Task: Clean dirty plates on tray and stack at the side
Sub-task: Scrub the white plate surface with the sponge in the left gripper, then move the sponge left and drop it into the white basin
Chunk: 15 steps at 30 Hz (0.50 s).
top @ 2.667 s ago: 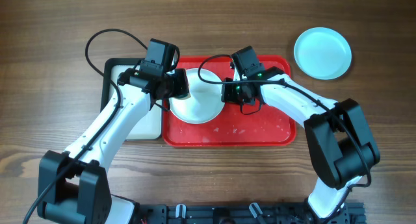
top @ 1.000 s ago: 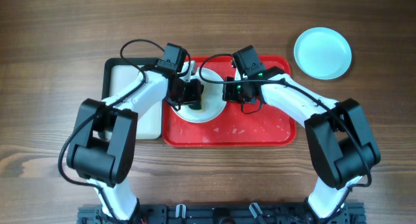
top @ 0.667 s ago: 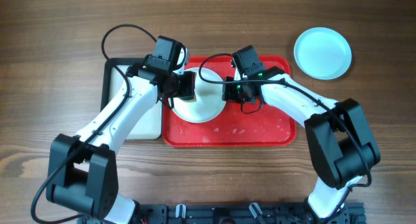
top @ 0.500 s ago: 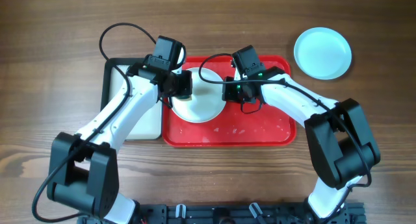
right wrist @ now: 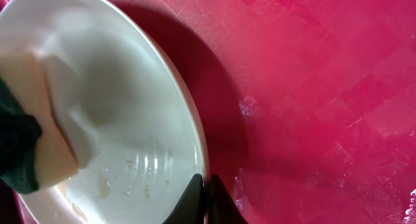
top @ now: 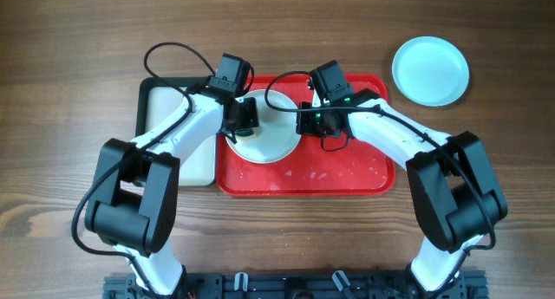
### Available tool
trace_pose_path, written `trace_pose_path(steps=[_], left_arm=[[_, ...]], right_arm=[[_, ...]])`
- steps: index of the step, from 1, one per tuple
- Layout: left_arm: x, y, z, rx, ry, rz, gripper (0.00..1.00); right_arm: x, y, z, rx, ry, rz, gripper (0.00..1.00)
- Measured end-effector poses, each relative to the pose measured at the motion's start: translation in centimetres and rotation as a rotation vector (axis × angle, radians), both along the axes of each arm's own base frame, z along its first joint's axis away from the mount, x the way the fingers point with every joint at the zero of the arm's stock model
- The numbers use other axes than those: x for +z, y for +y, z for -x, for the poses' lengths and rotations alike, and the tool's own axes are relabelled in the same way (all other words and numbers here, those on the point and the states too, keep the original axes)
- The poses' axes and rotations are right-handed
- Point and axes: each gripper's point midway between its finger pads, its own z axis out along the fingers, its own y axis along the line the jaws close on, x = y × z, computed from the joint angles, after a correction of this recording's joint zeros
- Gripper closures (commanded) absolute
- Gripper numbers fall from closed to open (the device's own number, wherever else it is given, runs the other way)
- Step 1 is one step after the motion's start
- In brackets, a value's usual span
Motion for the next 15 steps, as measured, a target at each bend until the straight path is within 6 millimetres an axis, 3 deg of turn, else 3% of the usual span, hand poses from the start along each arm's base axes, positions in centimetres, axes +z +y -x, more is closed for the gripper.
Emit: trace_pose_path(steps=[10, 15], left_arm=[[-0.5, -3.0, 1.0, -0.054, 0.067, 0.164, 0.96], [0.3, -5.9, 2.3, -0.164, 0.112, 0.331, 0.96]], right_arm=[[0.0, 0.0, 0.0, 0.005, -0.002, 0.001, 0.96], [0.0, 0.0, 0.0, 0.005, -0.002, 0.001, 0.96]])
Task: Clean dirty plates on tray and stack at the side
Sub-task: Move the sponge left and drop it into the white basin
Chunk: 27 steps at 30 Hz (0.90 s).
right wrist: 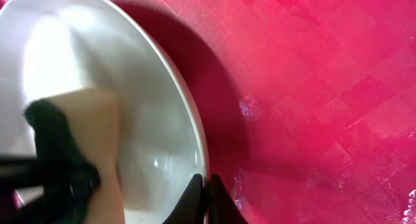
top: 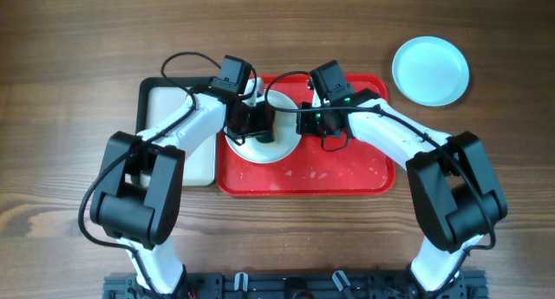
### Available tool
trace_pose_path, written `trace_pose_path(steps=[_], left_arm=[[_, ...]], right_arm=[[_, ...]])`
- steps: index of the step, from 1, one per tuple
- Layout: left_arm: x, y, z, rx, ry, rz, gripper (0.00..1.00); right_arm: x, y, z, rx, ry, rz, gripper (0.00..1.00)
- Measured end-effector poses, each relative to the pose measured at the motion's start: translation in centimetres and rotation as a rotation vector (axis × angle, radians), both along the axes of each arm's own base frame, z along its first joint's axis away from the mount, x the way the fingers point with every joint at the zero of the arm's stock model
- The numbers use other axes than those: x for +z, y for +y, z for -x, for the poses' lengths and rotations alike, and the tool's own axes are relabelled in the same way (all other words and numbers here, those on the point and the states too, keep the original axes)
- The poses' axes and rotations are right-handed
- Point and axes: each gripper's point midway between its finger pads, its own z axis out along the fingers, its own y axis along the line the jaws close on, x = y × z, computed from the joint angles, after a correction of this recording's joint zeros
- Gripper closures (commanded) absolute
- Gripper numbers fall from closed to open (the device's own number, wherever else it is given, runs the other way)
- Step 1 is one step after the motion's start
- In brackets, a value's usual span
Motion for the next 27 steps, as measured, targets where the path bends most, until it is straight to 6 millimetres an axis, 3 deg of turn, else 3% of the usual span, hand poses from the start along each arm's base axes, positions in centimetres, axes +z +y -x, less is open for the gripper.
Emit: trace_pose_path(steps=[3, 7, 10, 12, 14, 19, 24, 27], left_arm=[[1.0, -0.9, 0.4, -0.043, -0.007, 0.058, 0.96], [5.5, -0.9, 0.0, -0.062, -0.115, 0.096, 0.96], [10.7, 1.4, -0.2, -0.017, -0.24, 0.068, 0.96], [12.6, 4.0, -0.1, 0.045, -0.279, -0.004, 0.96], [12.7, 7.2, 0.1, 0.115, -0.272, -0.102, 0.96], [10.2, 16.2, 1.2, 0.271, -0.176, -0.41, 0.96], [8.6, 20.4, 1.4, 0.298, -0.174, -0.521, 0.96], [7.0, 21.7, 1.6, 0.317, -0.174, -0.543, 0.96]], right_arm=[[0.0, 0.0, 0.0, 0.0, 0.0, 0.0, 0.96], [0.0, 0.0, 0.0, 0.0, 0.0, 0.0, 0.96], [0.0, 0.0, 0.0, 0.0, 0.0, 0.0, 0.96], [0.0, 0.0, 0.0, 0.0, 0.0, 0.0, 0.96], [0.0, 0.0, 0.0, 0.0, 0.0, 0.0, 0.96], [0.0, 0.0, 0.0, 0.0, 0.0, 0.0, 0.96], [0.0, 0.0, 0.0, 0.0, 0.0, 0.0, 0.96], [0.0, 0.0, 0.0, 0.0, 0.0, 0.0, 0.96]])
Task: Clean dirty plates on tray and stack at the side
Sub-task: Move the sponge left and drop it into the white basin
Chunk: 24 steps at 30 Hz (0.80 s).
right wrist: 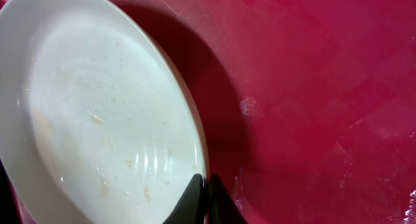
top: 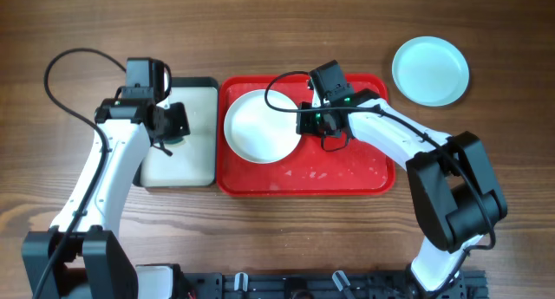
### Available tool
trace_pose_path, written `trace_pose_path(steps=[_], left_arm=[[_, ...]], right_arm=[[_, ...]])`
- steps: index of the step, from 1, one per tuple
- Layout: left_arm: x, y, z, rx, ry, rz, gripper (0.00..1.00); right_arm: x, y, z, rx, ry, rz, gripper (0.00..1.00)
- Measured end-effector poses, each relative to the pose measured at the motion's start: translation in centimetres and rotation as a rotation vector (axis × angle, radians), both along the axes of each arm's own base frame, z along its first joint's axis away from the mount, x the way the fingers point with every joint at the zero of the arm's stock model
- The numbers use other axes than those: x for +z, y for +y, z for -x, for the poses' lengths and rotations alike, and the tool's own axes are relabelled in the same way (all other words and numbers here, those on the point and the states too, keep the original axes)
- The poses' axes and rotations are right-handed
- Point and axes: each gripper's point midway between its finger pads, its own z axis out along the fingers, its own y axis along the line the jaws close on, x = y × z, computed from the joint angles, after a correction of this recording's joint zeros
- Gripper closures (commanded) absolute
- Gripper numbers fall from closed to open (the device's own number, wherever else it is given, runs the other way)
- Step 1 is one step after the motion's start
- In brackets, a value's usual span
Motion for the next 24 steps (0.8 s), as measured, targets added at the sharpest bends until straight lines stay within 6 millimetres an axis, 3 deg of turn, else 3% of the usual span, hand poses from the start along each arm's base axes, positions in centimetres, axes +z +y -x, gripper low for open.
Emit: trace_pose_path(steps=[6, 11, 12, 13, 14, 19, 20, 22, 24], left_arm=[[-3.4, 0.6, 1.6, 0.011, 0.031, -0.01, 0.96], [-4.7, 0.6, 2.5, 0.011, 0.051, -0.01, 0.92], [-4.7, 0.6, 2.5, 0.011, 0.051, -0.01, 0.86], [-4.7, 0.6, 2.5, 0.01, 0.048, -0.011, 0.72], [-4.6, 0.6, 2.4, 0.011, 0.047, -0.01, 0.66], [-4.6, 0.6, 2.4, -0.005, 0.045, -0.016, 0.5], [-4.6, 0.6, 2.4, -0.001, 0.045, -0.015, 0.43], [-4.6, 0.6, 2.4, -0.002, 0.044, -0.015, 0.16], [-4.3, 0.6, 2.2, -0.003, 0.034, -0.011, 0.05]], right_arm=[[0.0, 0.0, 0.0, 0.0, 0.0, 0.0, 0.96], [0.0, 0.0, 0.0, 0.0, 0.0, 0.0, 0.96], [0.0, 0.0, 0.0, 0.0, 0.0, 0.0, 0.96], [0.0, 0.0, 0.0, 0.0, 0.0, 0.0, 0.95], [0.0, 0.0, 0.0, 0.0, 0.0, 0.0, 0.95], [0.0, 0.0, 0.0, 0.0, 0.0, 0.0, 0.94], [0.0, 0.0, 0.0, 0.0, 0.0, 0.0, 0.94], [0.0, 0.0, 0.0, 0.0, 0.0, 0.001, 0.94], [0.0, 0.0, 0.0, 0.0, 0.0, 0.001, 0.94]])
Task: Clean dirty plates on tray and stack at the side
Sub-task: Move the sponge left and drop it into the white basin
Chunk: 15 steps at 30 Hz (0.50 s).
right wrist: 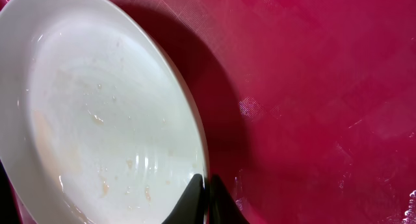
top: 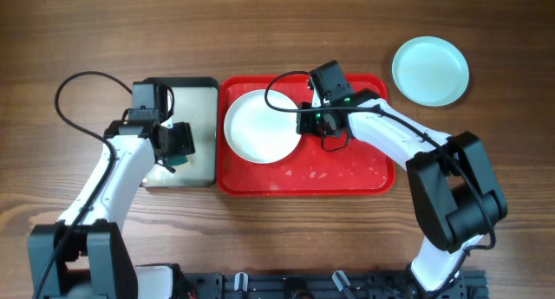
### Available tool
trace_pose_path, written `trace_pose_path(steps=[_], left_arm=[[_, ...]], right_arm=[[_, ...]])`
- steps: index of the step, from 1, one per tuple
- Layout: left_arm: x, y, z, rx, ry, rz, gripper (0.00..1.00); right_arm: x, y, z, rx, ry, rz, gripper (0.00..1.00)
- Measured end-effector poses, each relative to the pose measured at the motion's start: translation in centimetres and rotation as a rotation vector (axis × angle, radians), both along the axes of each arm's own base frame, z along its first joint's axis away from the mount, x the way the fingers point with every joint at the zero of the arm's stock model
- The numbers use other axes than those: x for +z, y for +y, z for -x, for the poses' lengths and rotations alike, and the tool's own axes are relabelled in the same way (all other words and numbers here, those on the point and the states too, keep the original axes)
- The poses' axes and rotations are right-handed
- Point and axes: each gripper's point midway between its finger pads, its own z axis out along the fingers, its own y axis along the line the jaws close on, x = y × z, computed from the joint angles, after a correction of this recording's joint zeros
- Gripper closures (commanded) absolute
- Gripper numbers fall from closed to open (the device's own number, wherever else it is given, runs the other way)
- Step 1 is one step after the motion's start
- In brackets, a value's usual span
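A white plate (top: 260,126) lies tilted on the left half of the red tray (top: 347,173). My right gripper (top: 305,120) is shut on the plate's right rim. In the right wrist view the two black fingertips (right wrist: 195,191) pinch that rim, and the plate (right wrist: 97,113) shows wet streaks and faint orange smears. My left gripper (top: 178,146) hovers over the white basin (top: 198,104) left of the tray. It is shut on a sponge, of which a green bit (top: 173,160) shows. A pale blue plate (top: 430,70) sits on the table at the far right.
The black-rimmed white basin touches the red tray's left edge. Water drops and specks dot the tray's front part (top: 312,172). Wooden table (top: 486,160) surrounds everything. Black cables loop above both arms.
My left gripper, with the sponge, has moved a little toward the front and right over the white basin. The right gripper and the white plate have stayed put.
At first my left gripper pressed the sponge on the plate's left part while the right gripper pinched the rim. Then the sponge was at the plate's middle. Later the left arm was over the basin, leaving the plate bare and wet. It hangs there now.
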Motion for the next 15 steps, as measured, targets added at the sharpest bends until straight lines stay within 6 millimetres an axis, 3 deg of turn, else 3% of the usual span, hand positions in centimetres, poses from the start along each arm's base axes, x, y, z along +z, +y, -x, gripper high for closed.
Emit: trace_pose_path(steps=[3, 6, 10, 12, 15], left_arm=[[1.9, 0.1, -1.3, 0.021, -0.062, 0.01, 0.0], [6.8, 1.3, -4.1, 0.112, -0.225, 0.038, 0.0], [13.2, 5.2, -6.7, 0.257, -0.456, 0.053, 0.0], [14.2, 6.8, -6.5, 0.309, -0.492, 0.049, 0.0], [13.9, 7.9, -6.0, 0.349, -0.481, 0.048, 0.0]], right_arm=[[0.0, 0.0, 0.0, 0.0, 0.0, 0.0, 0.91], [0.0, 0.0, 0.0, 0.003, -0.002, 0.001, 0.86], [0.0, 0.0, 0.0, 0.005, -0.003, 0.001, 0.78], [0.0, 0.0, 0.0, 0.006, -0.003, 0.002, 0.7], [0.0, 0.0, -0.1, 0.003, -0.005, 0.004, 0.6]])
